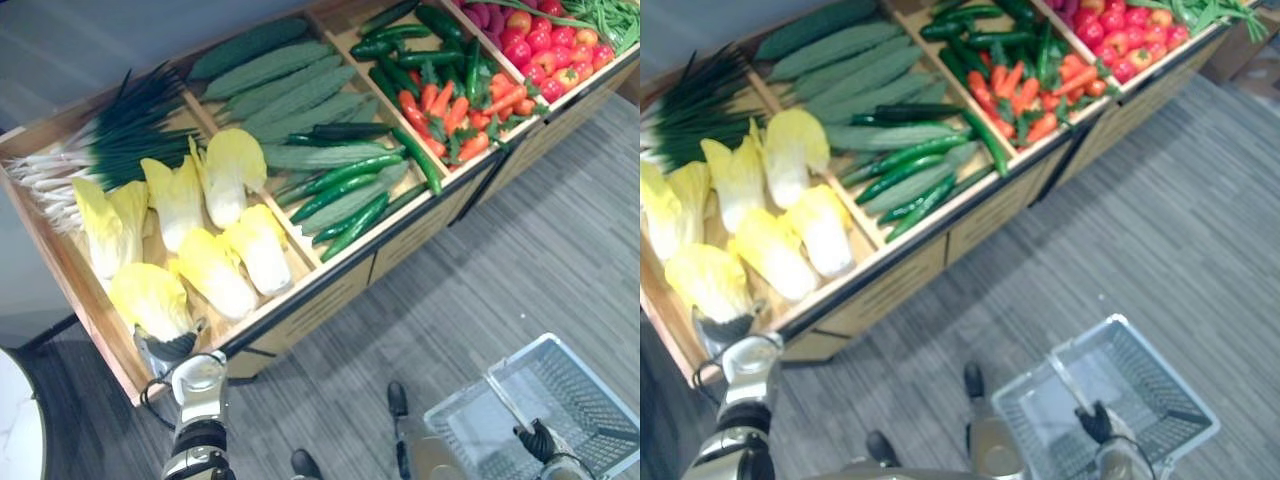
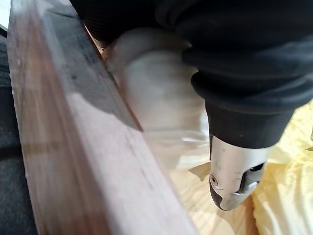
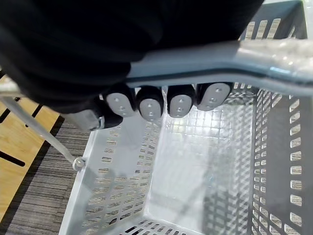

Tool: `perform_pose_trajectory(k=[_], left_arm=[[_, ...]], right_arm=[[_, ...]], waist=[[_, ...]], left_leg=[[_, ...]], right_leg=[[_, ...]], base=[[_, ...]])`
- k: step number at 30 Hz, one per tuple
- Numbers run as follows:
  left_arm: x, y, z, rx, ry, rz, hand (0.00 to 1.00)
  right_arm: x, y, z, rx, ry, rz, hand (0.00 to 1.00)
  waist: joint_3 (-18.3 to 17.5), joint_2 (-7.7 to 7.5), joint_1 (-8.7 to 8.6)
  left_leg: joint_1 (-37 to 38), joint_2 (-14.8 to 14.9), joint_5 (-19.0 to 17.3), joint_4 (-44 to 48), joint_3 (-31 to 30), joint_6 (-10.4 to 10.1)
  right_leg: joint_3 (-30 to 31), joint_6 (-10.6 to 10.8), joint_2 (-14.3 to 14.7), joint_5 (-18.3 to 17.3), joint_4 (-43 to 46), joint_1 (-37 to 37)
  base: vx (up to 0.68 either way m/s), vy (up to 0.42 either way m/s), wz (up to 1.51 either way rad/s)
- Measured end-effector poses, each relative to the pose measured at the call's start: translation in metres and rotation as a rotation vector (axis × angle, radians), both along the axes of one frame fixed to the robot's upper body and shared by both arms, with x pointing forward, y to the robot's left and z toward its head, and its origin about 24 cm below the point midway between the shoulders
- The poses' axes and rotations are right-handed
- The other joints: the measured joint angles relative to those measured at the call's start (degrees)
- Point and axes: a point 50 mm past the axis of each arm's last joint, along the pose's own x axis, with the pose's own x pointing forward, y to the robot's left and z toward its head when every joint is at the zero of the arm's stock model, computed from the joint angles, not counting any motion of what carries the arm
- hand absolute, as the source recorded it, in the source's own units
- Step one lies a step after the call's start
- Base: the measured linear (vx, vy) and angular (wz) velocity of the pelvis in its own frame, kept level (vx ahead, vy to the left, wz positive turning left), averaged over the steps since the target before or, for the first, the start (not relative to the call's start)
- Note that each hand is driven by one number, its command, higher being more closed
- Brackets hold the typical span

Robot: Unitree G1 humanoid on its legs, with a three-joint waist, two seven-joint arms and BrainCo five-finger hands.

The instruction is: Pick vegetable in the basket

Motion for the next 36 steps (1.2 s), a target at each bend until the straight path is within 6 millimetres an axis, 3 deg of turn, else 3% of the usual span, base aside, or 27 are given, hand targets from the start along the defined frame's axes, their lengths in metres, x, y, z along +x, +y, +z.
perform_pose_trajectory(k=[11,19,23,27,29,36], left_arm=[[-0.008,0.030,-0.002,0.015,0.101,0.019,1.00],[-0.006,0.032,-0.004,-0.007,0.113,0.012,1.00],[0.004,0.018,-0.001,-0.062,0.036,-0.011,1.00],[0.010,-0.017,-0.001,-0.131,-0.060,-0.107,1.00],[0.012,-0.035,0.008,-0.139,-0.150,-0.142,1.00],[0.010,-0.047,0.040,-0.131,-0.372,-0.116,1.00]], right_arm=[[0.012,-0.009,0.008,-0.022,0.007,0.060,1.00],[0.013,-0.012,0.009,-0.025,0.017,0.066,1.00],[0.008,-0.013,0.007,-0.023,0.035,0.045,1.00],[0.001,-0.014,0.002,-0.010,0.047,-0.022,1.00],[-0.003,-0.012,-0.001,0.003,0.048,-0.065,1.00],[-0.023,-0.016,-0.007,0.022,0.074,-0.182,1.00]], waist=[[0.22,0.57,-0.10],[0.03,0.89,-0.57],[-0.03,0.99,-1.52],[-0.05,0.94,-1.47],[-0.08,0.90,-1.43],[-0.75,1.10,-0.23]], left_leg=[[0.40,-0.32,-0.25,-0.23,1.64,-0.36],[0.62,-0.49,-0.25,-0.64,1.57,-0.36],[0.79,-1.13,-0.21,-0.65,-0.92,-0.31],[1.19,-1.75,-0.17,-0.64,-2.70,-0.25],[1.78,-1.91,-0.17,-0.59,-3.62,-0.24],[1.91,-1.68,0.09,0.00,-5.61,0.20]], right_leg=[[1.60,0.30,0.06,1.43,-2.60,0.17],[1.40,0.24,-0.27,2.19,-3.45,0.74],[-0.80,0.48,-1.29,2.35,-3.90,2.59],[-2.35,0.51,-2.26,2.36,-4.01,4.15],[-2.78,0.52,-2.51,2.36,-3.94,4.99],[-4.51,0.38,-2.78,1.27,-1.33,5.22]], base=[[-0.03,-0.045,-0.09],[-0.02,-0.042,0.01],[-0.02,-0.019,0.29],[-0.02,-0.006,0.25],[-0.02,-0.016,0.10],[-0.08,-0.056,0.14]])
